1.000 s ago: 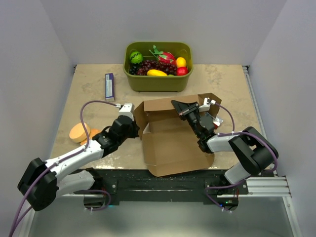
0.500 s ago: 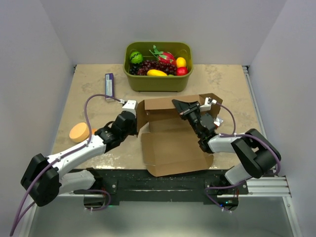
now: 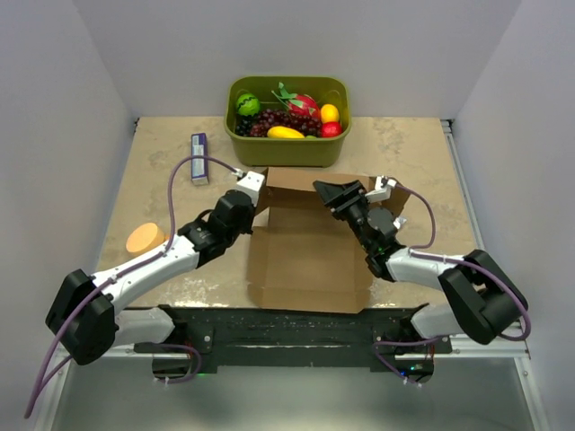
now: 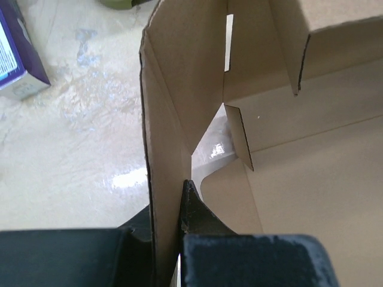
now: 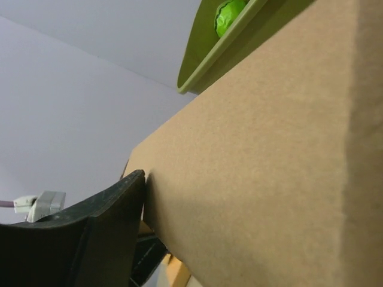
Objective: Fold the paper box
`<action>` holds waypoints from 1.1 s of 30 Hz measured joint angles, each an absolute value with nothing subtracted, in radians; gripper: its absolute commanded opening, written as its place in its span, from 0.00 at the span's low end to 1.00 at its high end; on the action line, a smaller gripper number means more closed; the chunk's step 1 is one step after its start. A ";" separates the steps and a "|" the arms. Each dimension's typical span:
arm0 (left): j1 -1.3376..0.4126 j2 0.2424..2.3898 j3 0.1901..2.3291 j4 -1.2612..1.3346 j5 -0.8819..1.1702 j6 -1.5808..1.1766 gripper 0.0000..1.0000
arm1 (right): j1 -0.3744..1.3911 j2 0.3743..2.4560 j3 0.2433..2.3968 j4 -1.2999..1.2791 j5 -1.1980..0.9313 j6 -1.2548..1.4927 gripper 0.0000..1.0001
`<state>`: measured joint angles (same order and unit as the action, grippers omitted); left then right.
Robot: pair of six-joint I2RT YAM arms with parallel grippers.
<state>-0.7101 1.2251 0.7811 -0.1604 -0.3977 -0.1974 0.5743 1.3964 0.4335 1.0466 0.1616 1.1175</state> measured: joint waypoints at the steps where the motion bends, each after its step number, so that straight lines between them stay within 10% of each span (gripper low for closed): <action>1: -0.710 1.225 0.781 -0.152 -0.394 -0.184 0.00 | 0.574 1.382 0.431 1.035 0.159 1.102 0.73; 11: -0.709 1.225 0.778 -0.119 -0.345 -0.066 0.00 | 0.576 1.324 0.424 0.945 0.080 0.960 0.79; 33: -0.710 1.225 0.774 -0.069 -0.300 -0.032 0.00 | 0.909 1.533 0.471 0.845 -0.002 0.621 0.43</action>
<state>-0.7101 1.2255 0.7738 -0.0692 -0.3000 -0.0322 0.9092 1.5330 0.4706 0.8452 -0.0021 0.6209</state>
